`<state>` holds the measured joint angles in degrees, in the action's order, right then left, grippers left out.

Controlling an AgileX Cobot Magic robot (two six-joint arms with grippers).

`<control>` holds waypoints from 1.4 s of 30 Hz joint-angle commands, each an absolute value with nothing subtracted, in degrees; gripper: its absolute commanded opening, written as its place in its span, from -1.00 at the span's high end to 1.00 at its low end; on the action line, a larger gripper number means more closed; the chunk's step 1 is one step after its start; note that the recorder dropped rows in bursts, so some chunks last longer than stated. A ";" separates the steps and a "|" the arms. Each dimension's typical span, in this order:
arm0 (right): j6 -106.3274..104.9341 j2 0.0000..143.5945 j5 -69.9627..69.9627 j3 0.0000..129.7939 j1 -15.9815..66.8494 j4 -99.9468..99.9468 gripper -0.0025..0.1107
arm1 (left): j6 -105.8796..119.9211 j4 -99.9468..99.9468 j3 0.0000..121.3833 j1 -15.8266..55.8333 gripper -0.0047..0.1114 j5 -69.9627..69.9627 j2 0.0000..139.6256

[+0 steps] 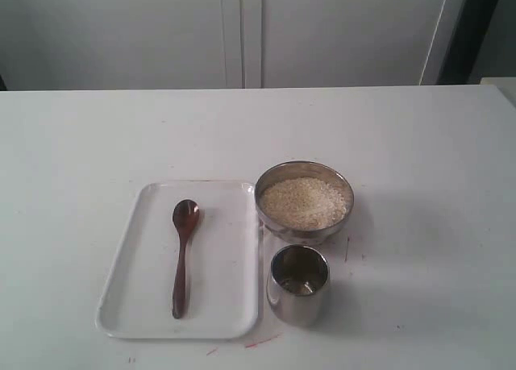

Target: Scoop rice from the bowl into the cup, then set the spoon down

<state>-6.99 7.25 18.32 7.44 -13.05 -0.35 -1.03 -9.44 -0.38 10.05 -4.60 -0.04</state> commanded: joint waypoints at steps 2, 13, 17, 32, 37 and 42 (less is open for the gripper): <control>-7.49 6.84 18.87 5.83 -13.19 0.00 0.79 | -1.06 -9.78 0.00 10.55 0.67 -4.38 0.00; -7.38 6.84 15.76 0.00 -13.19 0.00 0.79 | -1.06 -9.78 0.00 10.55 0.67 -4.38 0.00; -7.38 6.84 15.76 0.00 -13.19 0.00 0.90 | -1.06 -9.78 0.00 10.55 0.67 -4.38 0.00; -7.67 6.84 15.83 0.00 -13.19 0.00 0.96 | -1.06 -9.78 0.00 10.55 0.67 -4.38 0.00; -7.67 6.84 15.83 0.00 -13.19 0.00 0.96 | -1.06 -9.78 0.00 10.55 0.67 -4.38 0.00; -7.67 6.84 15.83 0.00 -13.19 0.00 0.96 | -1.06 -9.78 0.00 10.55 0.67 -4.38 0.00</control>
<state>-6.99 7.08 16.48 0.31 -13.05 0.00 -1.03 -9.44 -0.38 10.05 -4.60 -0.04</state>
